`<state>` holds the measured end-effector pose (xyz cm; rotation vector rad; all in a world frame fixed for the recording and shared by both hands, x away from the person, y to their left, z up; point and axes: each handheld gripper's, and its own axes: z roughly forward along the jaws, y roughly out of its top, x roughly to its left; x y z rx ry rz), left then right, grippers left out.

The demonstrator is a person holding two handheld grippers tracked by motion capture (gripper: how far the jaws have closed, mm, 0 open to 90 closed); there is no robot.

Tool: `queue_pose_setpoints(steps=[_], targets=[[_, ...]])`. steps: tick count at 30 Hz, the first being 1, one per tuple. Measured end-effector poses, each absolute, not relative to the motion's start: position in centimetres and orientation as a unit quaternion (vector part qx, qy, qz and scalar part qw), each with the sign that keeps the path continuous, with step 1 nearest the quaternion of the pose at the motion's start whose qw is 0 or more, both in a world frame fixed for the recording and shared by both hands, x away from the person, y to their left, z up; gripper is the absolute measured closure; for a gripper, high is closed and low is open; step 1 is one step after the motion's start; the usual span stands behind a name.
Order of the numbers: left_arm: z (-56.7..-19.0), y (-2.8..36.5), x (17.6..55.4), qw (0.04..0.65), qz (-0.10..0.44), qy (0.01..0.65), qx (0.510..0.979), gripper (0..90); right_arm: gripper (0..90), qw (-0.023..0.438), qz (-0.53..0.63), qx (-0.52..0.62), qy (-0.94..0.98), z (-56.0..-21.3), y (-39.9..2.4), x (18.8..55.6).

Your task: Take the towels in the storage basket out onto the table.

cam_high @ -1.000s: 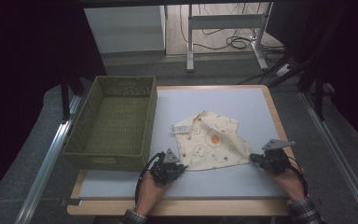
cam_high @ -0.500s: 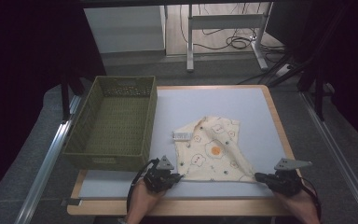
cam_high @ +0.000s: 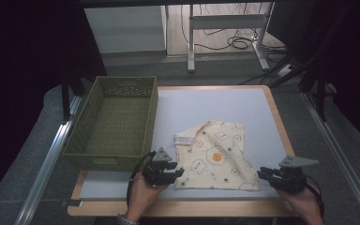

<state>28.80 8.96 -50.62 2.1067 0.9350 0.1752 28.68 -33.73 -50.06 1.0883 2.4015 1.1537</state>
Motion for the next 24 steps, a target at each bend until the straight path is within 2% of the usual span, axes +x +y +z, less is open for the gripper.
queue_pose_setpoints(steps=[8,14,19,20,21,22,24], targets=[[-51.4,6.7,33.2,0.387,0.084,0.384,0.834,56.2,70.5,0.15,0.383,0.388,0.825,-50.2,-31.8,34.0],[-52.3,6.6,34.1,0.364,0.098,0.396,0.837,52.5,66.5,0.166,0.374,0.419,0.811,-51.3,-30.1,38.5],[-53.1,6.9,34.4,0.349,0.108,0.405,0.838,49.3,66.2,0.165,0.368,0.425,0.81,-52.1,-28.7,39.9],[-53.2,6.9,34.3,0.352,0.112,0.403,0.837,49.2,70.9,0.171,0.358,0.424,0.814,-52.3,-28.3,39.9],[-53.3,6.9,34.2,0.351,0.116,0.401,0.838,49.2,81.2,0.17,0.362,0.42,0.815,-52.3,-28.2,39.8],[-53.3,6.8,34.2,0.349,0.122,0.398,0.84,49.4,87.7,0.156,0.366,0.416,0.817,-52.3,-28.1,39.8],[-53.3,6.6,34.0,0.344,0.131,0.395,0.842,49.5,89.2,0.176,0.343,0.405,0.829,-51.9,-27.8,40.0]])
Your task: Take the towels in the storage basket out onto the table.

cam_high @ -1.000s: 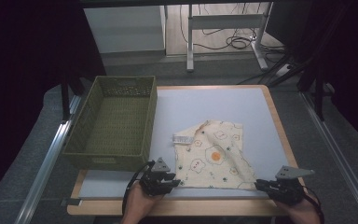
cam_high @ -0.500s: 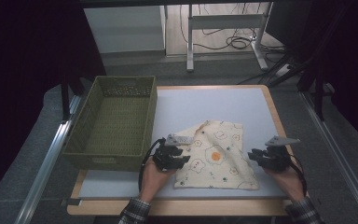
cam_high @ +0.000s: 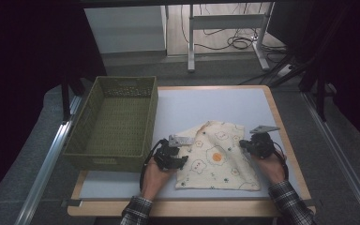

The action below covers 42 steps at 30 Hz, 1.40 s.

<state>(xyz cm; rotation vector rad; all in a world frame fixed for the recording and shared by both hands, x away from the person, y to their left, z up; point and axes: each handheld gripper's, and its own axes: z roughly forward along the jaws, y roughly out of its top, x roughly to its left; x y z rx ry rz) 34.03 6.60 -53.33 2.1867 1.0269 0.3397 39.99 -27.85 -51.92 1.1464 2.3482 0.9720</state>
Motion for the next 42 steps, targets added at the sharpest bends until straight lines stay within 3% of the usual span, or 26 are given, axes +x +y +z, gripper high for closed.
queue_pose_setpoints(steps=[2,6,11,17,22,32,42], targets=[[-53.3,6.5,34.0,0.343,0.132,0.397,0.841,49.5,89.2,0.218,0.308,0.406,0.832,-51.4,-27.9,40.5],[-53.4,6.6,34.0,0.348,0.129,0.398,0.839,48.9,86.9,0.227,0.325,0.437,0.807,-49.9,-29.7,42.2],[-52.6,6.0,34.3,0.352,0.131,0.396,0.838,43.9,73.1,0.215,0.341,0.441,0.802,-49.6,-30.4,41.7],[-51.6,4.6,35.6,0.37,0.11,0.379,0.841,51.6,70.0,0.186,0.373,0.424,0.804,-50.0,-30.3,39.0],[-52.1,3.0,37.5,0.373,0.088,0.374,0.845,52.6,68.5,0.163,0.385,0.408,0.812,-50.9,-30.0,37.2],[-50.9,3.6,43.0,0.306,0.201,0.424,0.828,50.0,64.8,0.146,0.393,0.408,0.811,-51.7,-30.1,36.4],[-48.5,4.7,43.5,0.338,0.191,0.446,0.806,43.0,63.6,0.145,0.4,0.416,0.804,-51.5,-31.0,36.2]])
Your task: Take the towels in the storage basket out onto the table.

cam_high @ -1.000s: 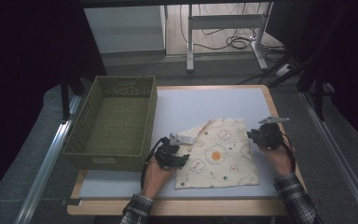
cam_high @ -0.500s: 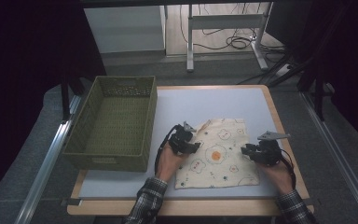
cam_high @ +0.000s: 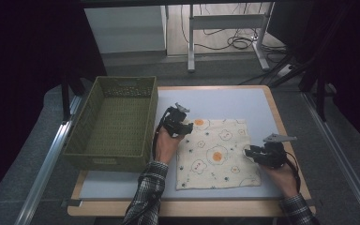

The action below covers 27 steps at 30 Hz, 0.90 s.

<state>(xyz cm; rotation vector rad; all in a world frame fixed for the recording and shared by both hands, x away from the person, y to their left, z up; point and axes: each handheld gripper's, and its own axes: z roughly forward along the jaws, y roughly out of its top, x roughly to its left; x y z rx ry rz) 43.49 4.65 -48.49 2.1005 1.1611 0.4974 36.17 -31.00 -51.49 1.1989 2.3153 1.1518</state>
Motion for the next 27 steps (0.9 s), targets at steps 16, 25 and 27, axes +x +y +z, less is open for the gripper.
queue_pose_setpoints(steps=[16,25,27], targets=[[-50.6,4.9,36.2,0.364,0.138,0.423,0.818,36.4,58.5,0.147,0.393,0.417,0.806,-50.7,-33.4,33.4],[-52.7,6.8,30.9,0.369,0.12,0.411,0.825,35.1,58.6,0.131,0.387,0.417,0.812,-51.1,-34.6,30.8],[-52.9,7.4,29.7,0.379,0.118,0.405,0.824,35.6,59.0,0.124,0.386,0.415,0.815,-51.2,-34.7,30.2]])
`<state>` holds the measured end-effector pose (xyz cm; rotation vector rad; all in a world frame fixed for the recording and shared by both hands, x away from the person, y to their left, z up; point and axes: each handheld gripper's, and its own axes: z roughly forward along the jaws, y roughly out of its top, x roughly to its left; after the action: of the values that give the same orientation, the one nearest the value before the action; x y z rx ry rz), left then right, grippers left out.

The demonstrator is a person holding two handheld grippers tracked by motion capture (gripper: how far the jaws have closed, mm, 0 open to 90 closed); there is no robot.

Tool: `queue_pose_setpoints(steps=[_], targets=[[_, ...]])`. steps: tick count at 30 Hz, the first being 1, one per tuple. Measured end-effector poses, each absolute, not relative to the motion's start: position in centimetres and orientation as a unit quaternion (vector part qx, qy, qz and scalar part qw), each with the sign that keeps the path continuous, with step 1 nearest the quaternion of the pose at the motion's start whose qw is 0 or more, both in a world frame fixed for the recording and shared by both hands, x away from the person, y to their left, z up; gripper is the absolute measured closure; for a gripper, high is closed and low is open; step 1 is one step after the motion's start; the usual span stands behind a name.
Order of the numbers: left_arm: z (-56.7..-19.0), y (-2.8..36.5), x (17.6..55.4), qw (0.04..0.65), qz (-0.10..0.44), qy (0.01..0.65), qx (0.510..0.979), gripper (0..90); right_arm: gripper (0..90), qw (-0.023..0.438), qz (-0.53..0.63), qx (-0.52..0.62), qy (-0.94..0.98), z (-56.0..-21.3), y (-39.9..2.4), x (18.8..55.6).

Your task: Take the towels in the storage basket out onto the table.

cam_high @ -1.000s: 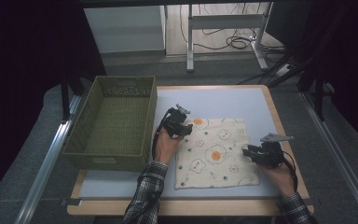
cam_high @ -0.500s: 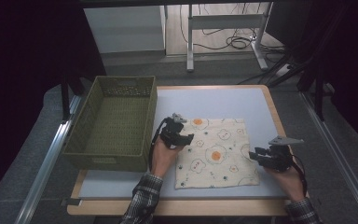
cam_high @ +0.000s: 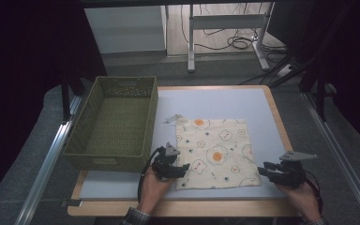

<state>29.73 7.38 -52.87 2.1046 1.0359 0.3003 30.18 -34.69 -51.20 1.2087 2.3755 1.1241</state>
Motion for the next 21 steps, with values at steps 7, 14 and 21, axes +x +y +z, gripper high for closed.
queue_pose_setpoints(steps=[7,14,21], targets=[[-53.5,8.6,26.2,0.4,0.107,0.388,0.823,40.9,59.1,0.115,0.38,0.394,0.829,-51.3,-34.2,28.1],[-54.3,7.7,24.8,0.39,0.126,0.359,0.839,53.0,69.6,0.13,0.364,0.376,0.842,-52.0,-33.0,27.4],[-54.4,7.4,24.5,0.402,0.118,0.356,0.836,80.0,85.0,0.124,0.372,0.374,0.84,-52.0,-32.8,26.7]])
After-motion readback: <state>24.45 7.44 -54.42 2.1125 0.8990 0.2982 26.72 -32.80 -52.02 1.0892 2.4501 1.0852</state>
